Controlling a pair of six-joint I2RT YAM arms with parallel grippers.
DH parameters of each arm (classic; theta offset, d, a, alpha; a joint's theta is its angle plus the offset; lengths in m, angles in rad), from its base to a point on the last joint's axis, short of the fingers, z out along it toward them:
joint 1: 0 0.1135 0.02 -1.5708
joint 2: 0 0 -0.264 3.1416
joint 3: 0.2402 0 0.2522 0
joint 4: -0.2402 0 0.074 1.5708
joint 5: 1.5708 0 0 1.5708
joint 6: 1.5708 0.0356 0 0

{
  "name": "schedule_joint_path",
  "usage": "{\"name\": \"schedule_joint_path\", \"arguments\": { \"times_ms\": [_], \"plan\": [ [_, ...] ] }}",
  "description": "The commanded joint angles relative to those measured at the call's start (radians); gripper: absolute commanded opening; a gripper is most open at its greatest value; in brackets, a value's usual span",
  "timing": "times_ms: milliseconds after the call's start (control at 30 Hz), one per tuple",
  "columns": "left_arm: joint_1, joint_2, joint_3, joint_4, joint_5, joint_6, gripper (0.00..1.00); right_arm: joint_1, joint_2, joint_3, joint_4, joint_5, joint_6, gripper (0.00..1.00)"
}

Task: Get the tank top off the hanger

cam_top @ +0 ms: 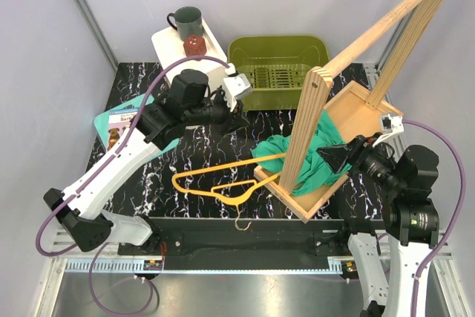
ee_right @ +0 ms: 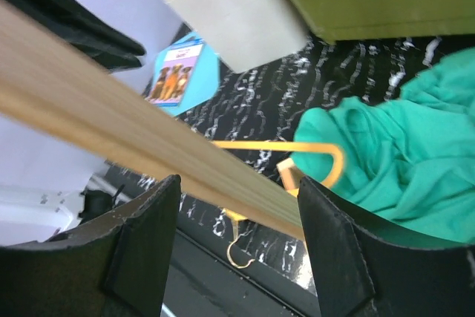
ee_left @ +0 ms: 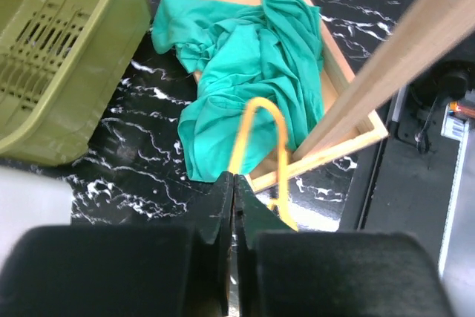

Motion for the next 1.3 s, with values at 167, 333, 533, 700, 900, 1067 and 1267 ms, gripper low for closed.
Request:
{"name": "schedule_joint_path", "arguments": {
  "times_ms": [167,333,533,700,900,1067,1267],
  "plan": [
    [-0.022,0.064,-0.153,0.084,-0.116,-0.396,0.75,0.002,0.047,-0.009,-0.043,0.105,-0.024,0.72],
    [-0.159,0.016,-0.425,0.23,-0.299,-0.491,0.72,0.003,0.05,-0.034,-0.042,0.096,-0.028,0.72],
    [-0.174,0.038,-0.545,0.366,-0.469,-0.663,0.47,0.002,0.055,-0.051,-0.031,0.093,-0.035,0.72],
    [-0.163,-0.014,-0.609,0.432,-0.626,-0.944,0.92,0.002,0.036,-0.051,-0.036,0.105,-0.033,0.72],
    [-0.075,-0.051,-0.592,0.27,-0.764,-1.466,0.99,0.002,0.024,-0.06,-0.036,0.117,-0.03,0.72],
    [0.004,0.009,-0.592,0.126,-0.657,-1.753,0.99,0.002,0.013,-0.06,-0.036,0.123,-0.024,0.71],
    [0.037,0.044,-0.643,0.132,-0.597,-1.98,0.96,0.002,0.004,-0.054,-0.054,0.129,-0.036,0.71]
  ]
}}
